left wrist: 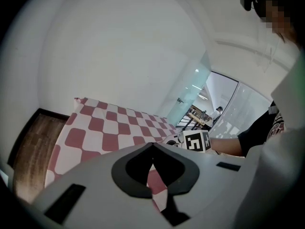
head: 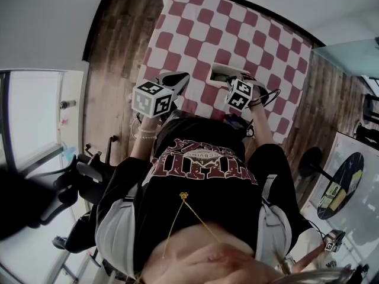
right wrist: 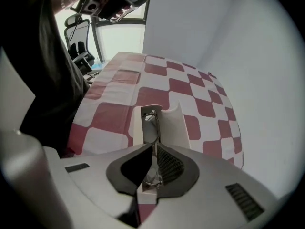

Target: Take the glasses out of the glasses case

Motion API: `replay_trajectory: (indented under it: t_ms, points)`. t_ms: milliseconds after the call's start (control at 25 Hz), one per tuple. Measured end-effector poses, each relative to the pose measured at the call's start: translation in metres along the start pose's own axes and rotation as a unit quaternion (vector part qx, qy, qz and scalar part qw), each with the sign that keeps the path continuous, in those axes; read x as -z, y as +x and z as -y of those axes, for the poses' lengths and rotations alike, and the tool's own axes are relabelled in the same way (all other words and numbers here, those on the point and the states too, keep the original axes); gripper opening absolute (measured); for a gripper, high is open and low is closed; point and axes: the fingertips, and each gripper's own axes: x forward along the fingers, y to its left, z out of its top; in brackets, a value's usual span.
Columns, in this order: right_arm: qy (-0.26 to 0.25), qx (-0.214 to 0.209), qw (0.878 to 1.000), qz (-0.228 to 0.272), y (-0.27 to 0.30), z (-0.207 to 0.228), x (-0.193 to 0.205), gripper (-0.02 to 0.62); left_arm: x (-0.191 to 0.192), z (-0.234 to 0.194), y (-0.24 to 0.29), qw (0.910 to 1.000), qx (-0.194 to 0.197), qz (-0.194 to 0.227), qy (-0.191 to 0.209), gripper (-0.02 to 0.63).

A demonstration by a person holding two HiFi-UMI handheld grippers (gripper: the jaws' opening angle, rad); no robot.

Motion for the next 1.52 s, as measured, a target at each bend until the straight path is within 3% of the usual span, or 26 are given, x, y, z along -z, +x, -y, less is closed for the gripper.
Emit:
replay_trajectory:
  t_ms: [200,440,760,1520]
  points:
    - [-0.035,-0.017,0.999,-0.022,0.005,-0.004,-0.002,0.034,0.002,-0.002,0.001,1.0,0.0,0.0,-0.004,-0.002]
    - [-0.04,-0.029,0.998,-0.042,0.009,-0.004,-0.001,0.034,0.003,-0.004,0.001,1.0,0.003,-0.001,-0.008,-0.002]
    - [-0.032,-0.078,0.991,-0.1,0.015,-0.001,-0.002,0.034,0.003,0.001,0.007,0.9999,0.014,-0.007,-0.001,-0.002]
    - [-0.034,-0.063,0.991,-0.11,0.021,0.001,-0.002,0.034,0.004,0.025,0.032,0.9975,0.049,-0.046,0.025,-0.002]
